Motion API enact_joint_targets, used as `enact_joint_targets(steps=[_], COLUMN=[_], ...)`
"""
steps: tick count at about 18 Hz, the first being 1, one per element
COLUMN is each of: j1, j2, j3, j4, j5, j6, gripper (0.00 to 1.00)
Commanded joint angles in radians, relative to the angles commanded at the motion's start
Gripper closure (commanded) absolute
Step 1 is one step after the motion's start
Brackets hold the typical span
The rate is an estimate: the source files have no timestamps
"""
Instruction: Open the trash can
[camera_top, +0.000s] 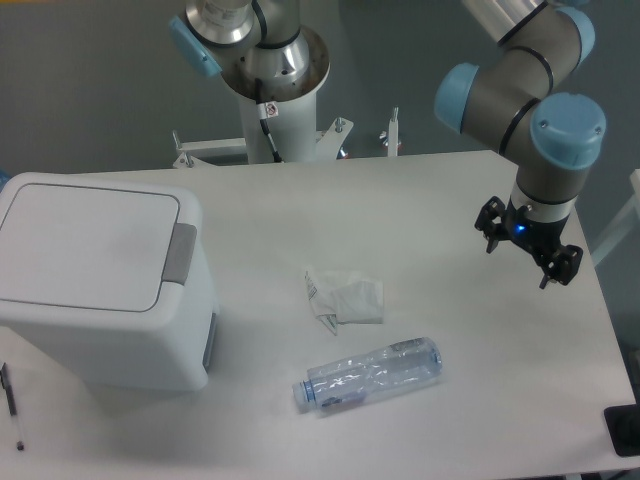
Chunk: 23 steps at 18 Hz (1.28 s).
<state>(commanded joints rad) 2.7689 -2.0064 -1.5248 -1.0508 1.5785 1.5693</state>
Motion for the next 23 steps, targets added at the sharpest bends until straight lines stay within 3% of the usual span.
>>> enact_joint_targets(steps=[15,20,23], j1=[-0.008,-0.006,-0.006], j2=[0.014,0.017,0.035], j3=[-0.006,-0.014,-0.049], j4=[-0.005,-0.005,-0.003], j5=[-0.014,-0.075,-0.13], j6=[-0.011,-0.133,-0.169], gripper=[0.0,0.0,0.0])
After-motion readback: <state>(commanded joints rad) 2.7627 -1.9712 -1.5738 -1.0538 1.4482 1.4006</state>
